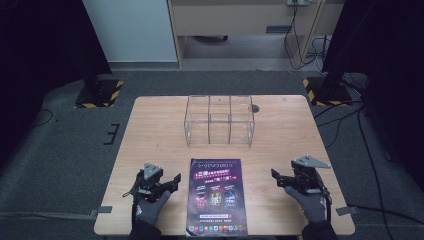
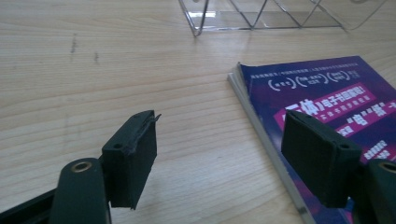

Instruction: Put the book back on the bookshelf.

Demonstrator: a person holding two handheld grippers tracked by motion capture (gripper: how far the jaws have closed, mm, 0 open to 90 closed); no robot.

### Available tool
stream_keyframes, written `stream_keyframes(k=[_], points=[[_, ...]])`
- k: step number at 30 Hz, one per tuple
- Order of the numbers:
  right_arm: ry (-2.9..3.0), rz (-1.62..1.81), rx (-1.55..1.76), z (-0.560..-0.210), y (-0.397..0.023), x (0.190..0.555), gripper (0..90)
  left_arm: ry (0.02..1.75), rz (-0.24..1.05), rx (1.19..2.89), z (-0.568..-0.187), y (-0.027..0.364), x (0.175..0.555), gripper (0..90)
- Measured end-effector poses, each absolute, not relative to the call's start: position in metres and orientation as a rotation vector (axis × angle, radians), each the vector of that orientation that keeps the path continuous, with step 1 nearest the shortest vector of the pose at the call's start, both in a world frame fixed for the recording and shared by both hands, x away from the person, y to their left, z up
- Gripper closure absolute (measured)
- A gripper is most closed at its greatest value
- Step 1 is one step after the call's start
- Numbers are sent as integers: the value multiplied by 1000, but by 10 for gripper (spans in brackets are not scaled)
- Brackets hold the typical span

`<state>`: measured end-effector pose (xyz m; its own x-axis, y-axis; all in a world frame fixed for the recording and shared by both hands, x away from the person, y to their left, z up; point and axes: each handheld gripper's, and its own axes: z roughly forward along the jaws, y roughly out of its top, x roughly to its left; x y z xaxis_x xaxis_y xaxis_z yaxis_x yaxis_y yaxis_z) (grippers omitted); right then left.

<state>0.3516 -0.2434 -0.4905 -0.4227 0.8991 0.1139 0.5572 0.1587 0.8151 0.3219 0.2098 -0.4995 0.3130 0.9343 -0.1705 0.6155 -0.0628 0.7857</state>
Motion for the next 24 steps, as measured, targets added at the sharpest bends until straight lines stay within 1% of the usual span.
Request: stream_keyframes(k=[9, 15, 24], points=[[2067, 1188, 1363, -487, -227, 352, 138, 1373, 454, 1786, -502, 196, 320, 270], [2093, 1193, 1351, -487, -215, 352, 145, 1358, 449, 1815, -506, 186, 321, 271], [2148, 1216, 1329, -495, -192, 351, 149, 1367, 384, 1831, -514, 175, 326, 286]])
